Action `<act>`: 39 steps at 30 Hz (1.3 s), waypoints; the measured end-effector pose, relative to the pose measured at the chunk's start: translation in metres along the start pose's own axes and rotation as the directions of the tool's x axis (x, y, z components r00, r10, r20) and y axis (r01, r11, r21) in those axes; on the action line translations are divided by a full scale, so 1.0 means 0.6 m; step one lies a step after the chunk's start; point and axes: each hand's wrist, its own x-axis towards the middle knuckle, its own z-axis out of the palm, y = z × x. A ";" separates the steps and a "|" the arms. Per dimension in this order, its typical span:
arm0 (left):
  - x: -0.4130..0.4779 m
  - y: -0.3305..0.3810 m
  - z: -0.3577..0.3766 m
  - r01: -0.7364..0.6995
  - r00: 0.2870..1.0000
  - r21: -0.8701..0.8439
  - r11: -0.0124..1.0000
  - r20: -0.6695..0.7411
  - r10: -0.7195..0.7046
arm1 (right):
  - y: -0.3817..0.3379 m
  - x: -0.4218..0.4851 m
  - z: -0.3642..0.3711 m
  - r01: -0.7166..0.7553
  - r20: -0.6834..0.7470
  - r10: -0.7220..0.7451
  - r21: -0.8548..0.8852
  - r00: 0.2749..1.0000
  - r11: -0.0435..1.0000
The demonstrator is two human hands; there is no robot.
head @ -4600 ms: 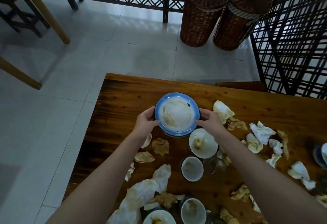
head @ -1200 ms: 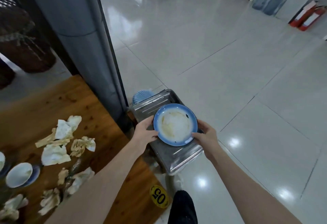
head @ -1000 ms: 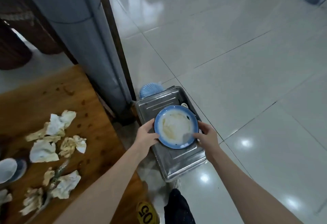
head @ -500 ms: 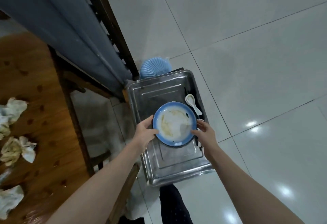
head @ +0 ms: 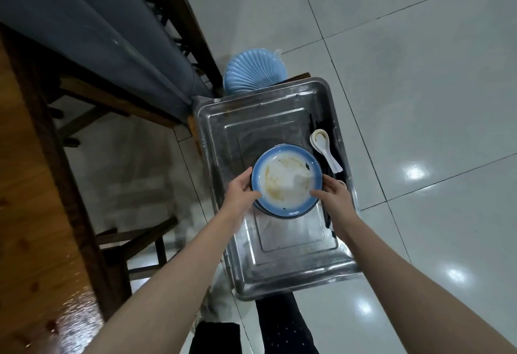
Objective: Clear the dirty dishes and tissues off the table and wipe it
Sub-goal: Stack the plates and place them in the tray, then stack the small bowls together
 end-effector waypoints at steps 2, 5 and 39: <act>0.008 -0.007 0.000 0.013 1.000 -0.004 1.000 -0.006 -0.013 | 0.007 0.008 0.000 0.002 0.008 -0.001 -0.039 1.000 0.999; 0.012 -0.016 -0.002 0.038 0.999 -0.021 0.999 -0.015 -0.038 | 0.017 0.015 0.001 -0.009 0.019 0.010 -0.043 1.000 0.999; -0.327 0.135 -0.139 -0.242 0.965 -0.138 0.960 -0.139 0.223 | -0.184 -0.326 0.082 0.290 0.094 -0.286 -0.036 0.954 0.956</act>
